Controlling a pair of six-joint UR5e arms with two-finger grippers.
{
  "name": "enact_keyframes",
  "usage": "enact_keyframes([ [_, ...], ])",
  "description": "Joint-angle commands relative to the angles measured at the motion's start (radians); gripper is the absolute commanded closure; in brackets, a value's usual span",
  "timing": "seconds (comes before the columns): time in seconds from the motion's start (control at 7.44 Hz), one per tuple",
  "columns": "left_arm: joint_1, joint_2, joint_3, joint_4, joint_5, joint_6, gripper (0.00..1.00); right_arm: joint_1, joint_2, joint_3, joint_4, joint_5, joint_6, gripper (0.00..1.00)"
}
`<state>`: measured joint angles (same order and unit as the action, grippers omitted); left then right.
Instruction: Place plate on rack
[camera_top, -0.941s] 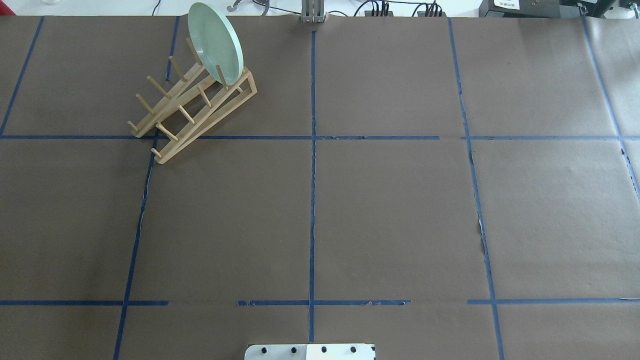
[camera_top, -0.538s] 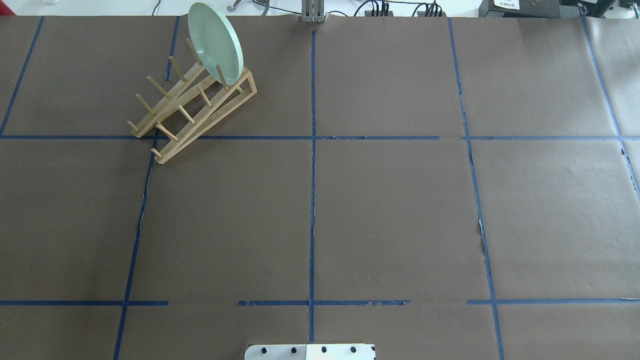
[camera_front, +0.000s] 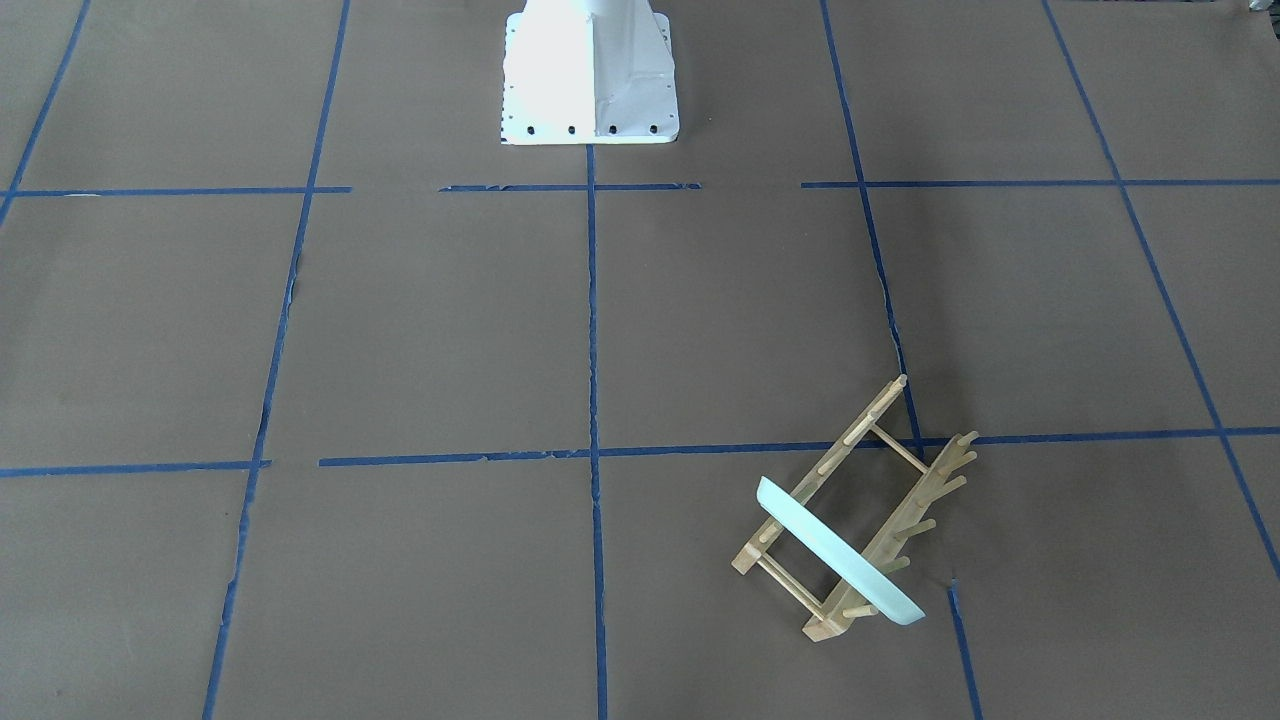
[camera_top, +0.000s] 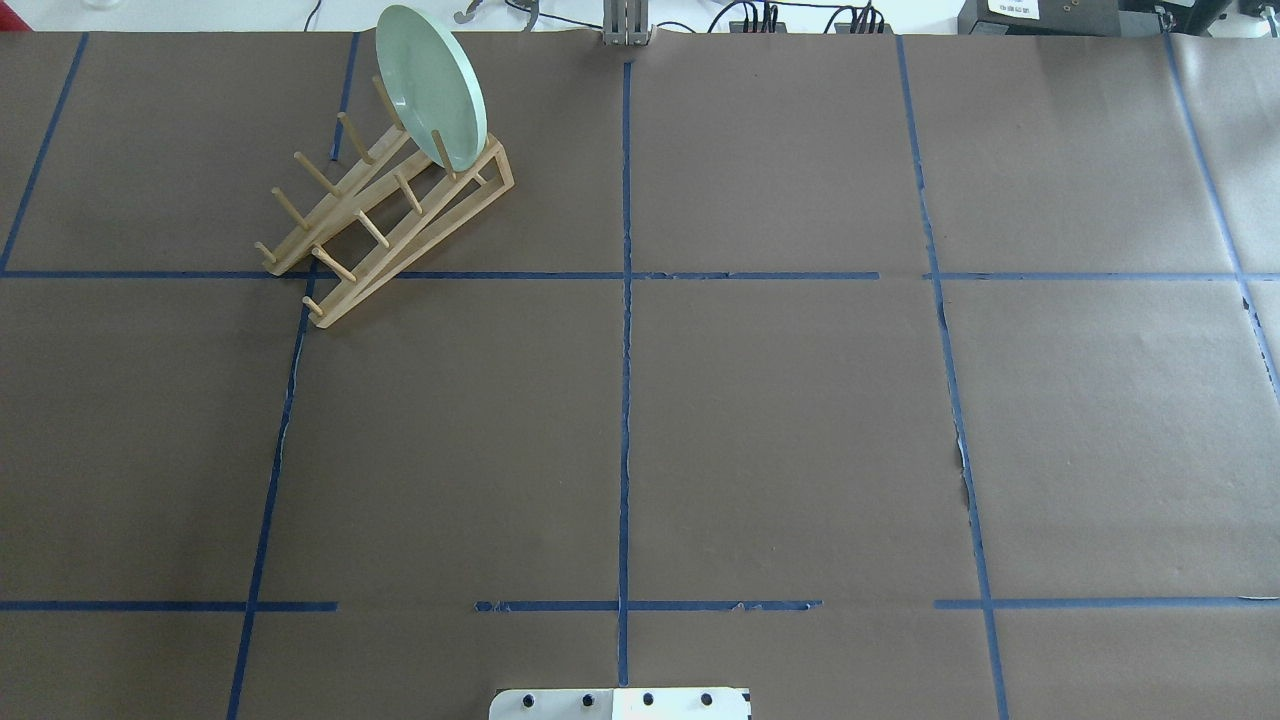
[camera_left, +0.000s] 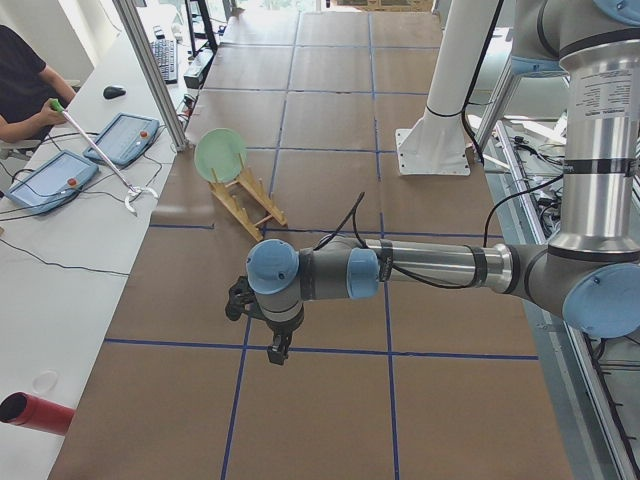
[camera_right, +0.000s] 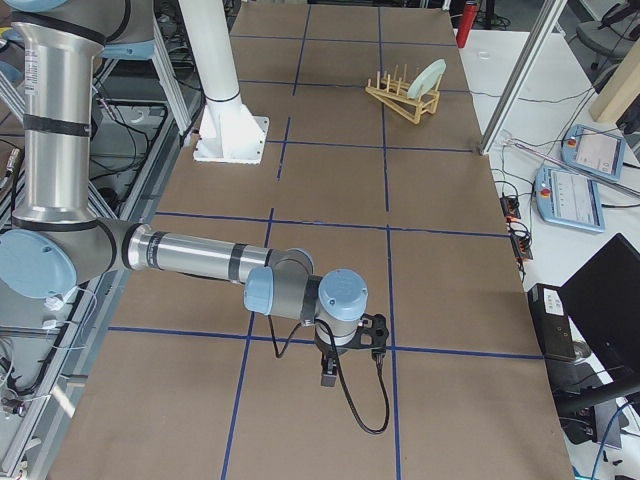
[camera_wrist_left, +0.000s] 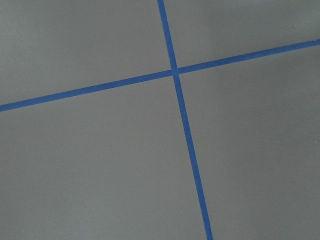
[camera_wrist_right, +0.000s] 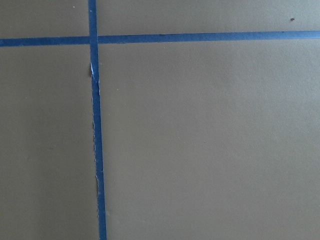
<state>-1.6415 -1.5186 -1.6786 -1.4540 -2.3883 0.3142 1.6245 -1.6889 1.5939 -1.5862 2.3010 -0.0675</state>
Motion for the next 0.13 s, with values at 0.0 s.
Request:
enact_keyframes([
  [0.0,0.0,-0.002,0.0,0.0,0.0,0.0,0.0,0.0,0.0,0.001,0.0,0.0,0.0,0.0],
])
